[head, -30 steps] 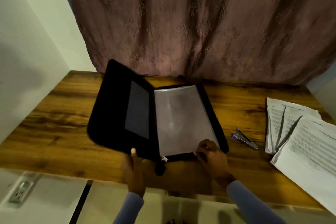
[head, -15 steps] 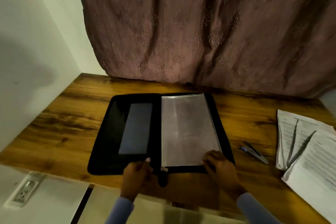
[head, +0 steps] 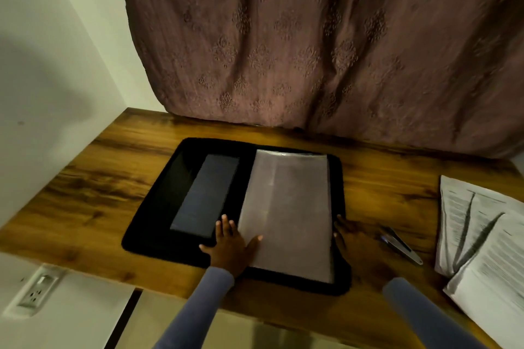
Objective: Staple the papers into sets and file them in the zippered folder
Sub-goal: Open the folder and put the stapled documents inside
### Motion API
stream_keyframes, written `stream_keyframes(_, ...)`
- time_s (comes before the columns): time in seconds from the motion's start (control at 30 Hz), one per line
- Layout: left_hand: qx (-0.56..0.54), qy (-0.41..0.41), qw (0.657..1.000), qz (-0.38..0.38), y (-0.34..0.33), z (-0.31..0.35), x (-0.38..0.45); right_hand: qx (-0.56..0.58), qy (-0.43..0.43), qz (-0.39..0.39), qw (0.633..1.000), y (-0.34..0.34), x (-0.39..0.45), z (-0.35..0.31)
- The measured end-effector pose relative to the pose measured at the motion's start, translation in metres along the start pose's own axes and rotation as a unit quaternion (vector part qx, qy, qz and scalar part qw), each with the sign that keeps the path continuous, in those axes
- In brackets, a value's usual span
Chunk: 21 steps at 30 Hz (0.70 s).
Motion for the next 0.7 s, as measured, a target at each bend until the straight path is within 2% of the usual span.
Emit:
stream_keyframes(0.13,0.015,0.01,0.999,0.045,0.041,-0.044,0.03,0.079,0.123,0.025,0.989,0.019,-0.038,-0.045)
stream_keyframes(0.2,0.032,0.019,0.996,0.076,0.06,-0.059,0.043,0.093,0.178,0.035,0.979,0.033,-0.031,-0.063)
stream_keyframes(0.27,0.035,0.049,0.994,0.093,0.066,-0.062,0.049,0.11,0.157,0.066,0.979,0.046,0.005,-0.061)
stream_keyframes(0.33,0.008,0.069,0.994,0.08,0.059,-0.052,0.047,0.069,0.084,0.089,0.99,0.043,0.055,-0.037)
stream_keyframes(0.4,-0.013,0.058,0.996,0.061,0.046,-0.037,0.045,0.033,0.031,0.003,0.999,0.017,0.091,-0.012)
stream_keyframes(0.43,-0.021,0.055,0.996,0.062,0.043,-0.034,0.044,0.01,0.036,-0.027,0.999,0.009,0.099,-0.009)
stream_keyframes(0.6,-0.021,0.036,0.996,0.078,0.049,-0.041,0.049,0.04,0.065,0.015,0.997,0.018,0.076,-0.015)
stream_keyframes(0.7,0.007,-0.006,0.995,0.101,0.068,-0.048,0.065,0.058,0.087,-0.018,0.994,0.005,0.033,-0.032)
Point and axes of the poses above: each hand's wrist, its own x-axis towards the middle knuckle, its own y-axis out of the back of the hand, z = x × y, the point moved 10 cm from there along x, towards the middle knuckle
